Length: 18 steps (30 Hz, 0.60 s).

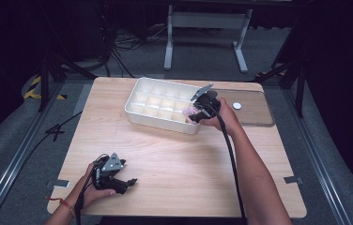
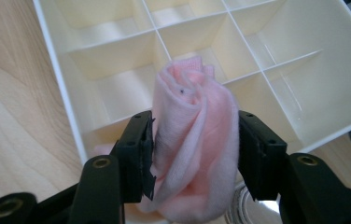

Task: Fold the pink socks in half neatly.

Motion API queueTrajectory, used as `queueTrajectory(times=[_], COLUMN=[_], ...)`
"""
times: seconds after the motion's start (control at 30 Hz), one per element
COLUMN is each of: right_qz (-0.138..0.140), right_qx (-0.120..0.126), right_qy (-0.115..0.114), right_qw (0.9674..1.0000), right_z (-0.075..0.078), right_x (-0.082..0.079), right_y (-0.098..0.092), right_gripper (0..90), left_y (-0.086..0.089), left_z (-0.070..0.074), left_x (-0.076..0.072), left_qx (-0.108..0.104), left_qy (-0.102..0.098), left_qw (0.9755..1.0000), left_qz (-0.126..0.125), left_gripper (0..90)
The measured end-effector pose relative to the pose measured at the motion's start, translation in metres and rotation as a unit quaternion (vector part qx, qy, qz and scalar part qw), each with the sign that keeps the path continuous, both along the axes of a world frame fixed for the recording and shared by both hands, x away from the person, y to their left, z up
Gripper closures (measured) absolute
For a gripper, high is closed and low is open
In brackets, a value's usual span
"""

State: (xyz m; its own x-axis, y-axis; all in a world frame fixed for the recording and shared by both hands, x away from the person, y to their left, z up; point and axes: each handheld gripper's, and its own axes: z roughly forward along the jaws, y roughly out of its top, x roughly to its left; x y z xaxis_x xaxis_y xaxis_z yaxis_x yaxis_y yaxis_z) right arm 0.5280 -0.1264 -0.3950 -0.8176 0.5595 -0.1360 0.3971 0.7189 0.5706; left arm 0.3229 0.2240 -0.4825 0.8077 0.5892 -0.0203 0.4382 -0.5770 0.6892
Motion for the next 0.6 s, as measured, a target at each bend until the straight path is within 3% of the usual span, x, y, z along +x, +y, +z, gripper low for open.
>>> queueTrajectory(times=[0.03, 0.2, 0.27, 0.3, 0.47, 0.6], right_qz=[-0.002, 0.006, 0.018, 0.018, 0.024, 0.024], right_qx=[0.022, 0.021, 0.000, 0.000, -0.049, -0.065], right_qy=[0.004, 0.011, 0.023, 0.023, 0.035, 0.038], right_qw=[0.9997, 0.9997, 0.9996, 0.9996, 0.9979, 0.9969], right_z=[0.005, 0.011, 0.009, 0.009, 0.004, 0.002], right_x=[0.000, -0.002, -0.003, -0.003, -0.001, 0.001], right_y=[-0.004, -0.003, 0.002, 0.002, 0.013, 0.016], right_gripper=[55.9, 66.7, 74.0, 74.0, 76.8, 77.1], left_y=[0.000, 0.000, 0.000, 0.000, 0.000, 0.000], left_z=[0.000, 0.000, 0.000, 0.000, -0.001, -0.001], left_x=[0.000, 0.000, 0.000, 0.000, 0.000, 0.000], left_qx=[0.000, -0.002, -0.001, -0.001, -0.002, -0.002], left_qy=[0.000, -0.001, -0.001, -0.001, -0.002, -0.002], left_qw=[1.0000, 1.0000, 1.0000, 1.0000, 1.0000, 1.0000], left_qz=[0.000, 0.001, 0.001, 0.001, 0.002, 0.002], left_gripper=[16.0, 16.0, 15.9, 15.9, 15.9, 15.9])
